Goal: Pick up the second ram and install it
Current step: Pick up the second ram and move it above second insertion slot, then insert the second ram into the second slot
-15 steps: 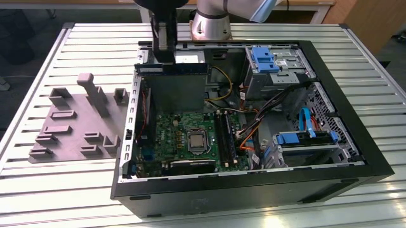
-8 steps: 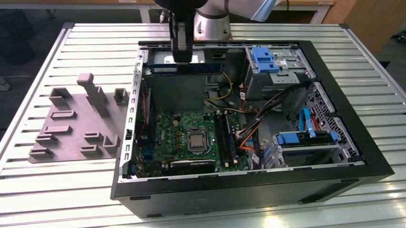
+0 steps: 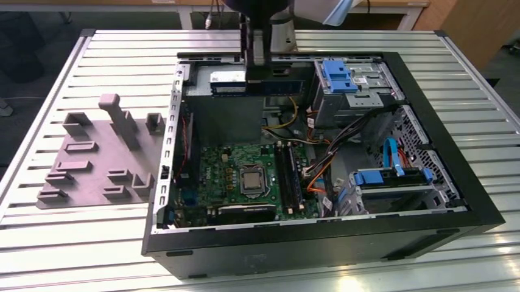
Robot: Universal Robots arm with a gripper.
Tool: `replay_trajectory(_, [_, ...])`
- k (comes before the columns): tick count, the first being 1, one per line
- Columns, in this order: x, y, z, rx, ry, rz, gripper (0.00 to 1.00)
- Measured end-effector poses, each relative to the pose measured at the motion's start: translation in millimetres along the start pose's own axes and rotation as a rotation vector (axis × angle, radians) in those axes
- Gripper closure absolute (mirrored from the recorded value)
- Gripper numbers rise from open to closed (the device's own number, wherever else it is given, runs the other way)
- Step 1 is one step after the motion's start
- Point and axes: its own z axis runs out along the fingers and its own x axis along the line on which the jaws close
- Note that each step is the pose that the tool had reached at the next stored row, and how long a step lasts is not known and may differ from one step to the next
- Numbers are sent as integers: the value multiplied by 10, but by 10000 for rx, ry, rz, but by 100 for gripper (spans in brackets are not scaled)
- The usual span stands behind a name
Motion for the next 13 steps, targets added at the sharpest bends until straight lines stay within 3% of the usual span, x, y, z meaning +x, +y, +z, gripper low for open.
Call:
replay_trajectory(4, [-2,-102,7,0,0,0,86])
replay_trajectory(13, [-3,-128,7,0,0,1,86])
